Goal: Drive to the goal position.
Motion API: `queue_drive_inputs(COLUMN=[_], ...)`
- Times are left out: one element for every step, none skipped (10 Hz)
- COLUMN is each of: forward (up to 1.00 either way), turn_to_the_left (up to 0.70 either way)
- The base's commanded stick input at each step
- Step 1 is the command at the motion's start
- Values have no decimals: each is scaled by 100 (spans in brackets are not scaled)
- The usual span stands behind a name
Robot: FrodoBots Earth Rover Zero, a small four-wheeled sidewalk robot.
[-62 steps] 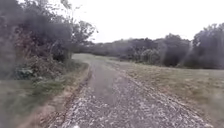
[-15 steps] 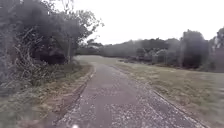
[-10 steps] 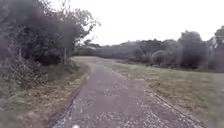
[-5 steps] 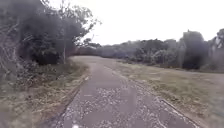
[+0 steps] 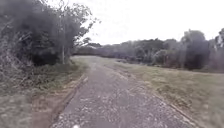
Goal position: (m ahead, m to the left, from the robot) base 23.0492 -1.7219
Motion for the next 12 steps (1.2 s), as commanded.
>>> queue_drive_inputs(forward=[45, 45, 45, 45, 45, 45, 45, 45, 45, 45, 45, 45], turn_to_the_left=[0, 0, 0, 0, 0, 0, 0, 0, 0, 0, 0, 0])
